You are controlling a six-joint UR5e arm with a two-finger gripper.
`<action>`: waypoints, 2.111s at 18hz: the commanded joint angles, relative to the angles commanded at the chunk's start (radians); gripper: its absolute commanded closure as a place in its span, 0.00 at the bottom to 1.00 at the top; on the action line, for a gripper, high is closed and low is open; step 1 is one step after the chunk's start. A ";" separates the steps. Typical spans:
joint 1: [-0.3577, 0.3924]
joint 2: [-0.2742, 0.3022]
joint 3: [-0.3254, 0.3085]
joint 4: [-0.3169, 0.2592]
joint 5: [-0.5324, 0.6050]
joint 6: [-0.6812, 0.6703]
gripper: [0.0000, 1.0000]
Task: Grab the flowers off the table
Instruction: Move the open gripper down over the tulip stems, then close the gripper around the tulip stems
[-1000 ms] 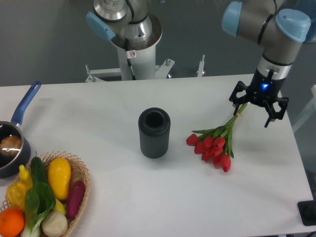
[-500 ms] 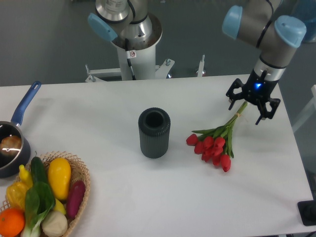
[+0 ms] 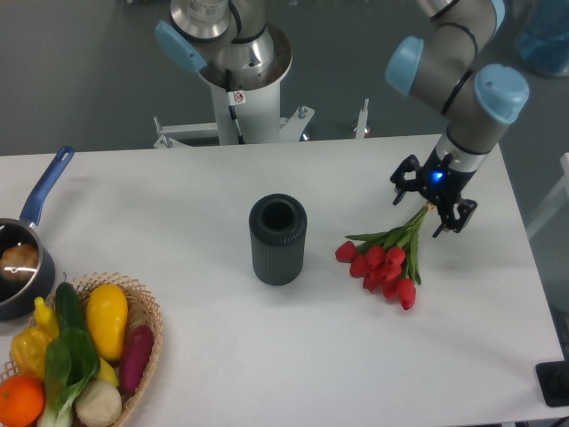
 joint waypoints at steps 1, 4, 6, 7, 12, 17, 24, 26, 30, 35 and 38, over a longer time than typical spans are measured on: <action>0.000 -0.003 0.000 0.000 0.000 -0.002 0.00; 0.000 -0.009 0.001 0.000 0.000 -0.002 0.00; 0.000 -0.015 0.000 0.000 0.000 -0.003 0.00; 0.002 -0.017 0.001 0.002 0.000 -0.003 0.00; 0.005 -0.041 0.006 0.031 -0.002 -0.012 0.00; 0.002 -0.058 0.008 0.034 -0.002 -0.015 0.00; -0.003 -0.066 0.006 0.034 -0.003 -0.031 0.00; -0.003 -0.067 0.006 0.035 -0.003 -0.032 0.00; -0.014 -0.069 0.006 0.064 -0.003 -0.054 0.04; -0.014 -0.068 0.012 0.068 -0.003 -0.066 0.17; -0.014 -0.067 0.014 0.068 -0.003 -0.066 0.30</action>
